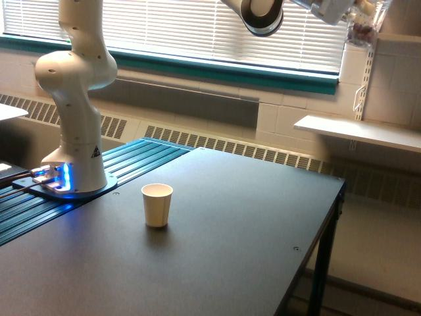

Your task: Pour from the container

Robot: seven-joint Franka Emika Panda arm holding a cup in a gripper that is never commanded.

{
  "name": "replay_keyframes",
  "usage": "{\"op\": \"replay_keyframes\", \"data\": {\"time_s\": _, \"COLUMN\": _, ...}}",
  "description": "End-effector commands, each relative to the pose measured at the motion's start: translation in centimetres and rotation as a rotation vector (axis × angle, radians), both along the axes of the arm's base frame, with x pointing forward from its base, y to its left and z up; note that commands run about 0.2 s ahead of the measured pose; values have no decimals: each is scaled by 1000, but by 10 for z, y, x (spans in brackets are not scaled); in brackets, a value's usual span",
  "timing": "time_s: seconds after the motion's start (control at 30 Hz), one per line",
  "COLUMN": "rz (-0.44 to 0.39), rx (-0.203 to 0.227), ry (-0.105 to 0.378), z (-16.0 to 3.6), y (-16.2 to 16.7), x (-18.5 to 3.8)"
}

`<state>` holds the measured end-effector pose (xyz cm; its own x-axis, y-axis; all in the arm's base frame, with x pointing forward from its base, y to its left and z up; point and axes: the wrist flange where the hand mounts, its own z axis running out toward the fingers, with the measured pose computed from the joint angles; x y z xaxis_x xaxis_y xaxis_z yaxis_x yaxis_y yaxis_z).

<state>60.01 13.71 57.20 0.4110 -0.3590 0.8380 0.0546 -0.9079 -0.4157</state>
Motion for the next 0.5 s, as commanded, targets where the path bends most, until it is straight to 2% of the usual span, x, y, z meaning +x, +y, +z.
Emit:
{"op": "replay_keyframes", "data": {"time_s": 0.03, "rz": -22, "rx": -36, "ry": 237, "z": -81, "y": -1, "x": -4}}
{"op": "replay_keyframes", "data": {"time_s": 0.1, "rz": -32, "rx": -42, "ry": 290, "z": -94, "y": -4, "x": -7}}
{"op": "replay_keyframes", "data": {"time_s": 0.23, "rz": -44, "rx": -81, "ry": 416, "z": -131, "y": -7, "x": -20}}
{"op": "replay_keyframes", "data": {"time_s": 0.4, "rz": -126, "rx": -65, "ry": 590, "z": -175, "y": -21, "x": -45}}
{"op": "replay_keyframes", "data": {"time_s": 0.5, "rz": -171, "rx": -62, "ry": 674, "z": -190, "y": -32, "x": -64}}
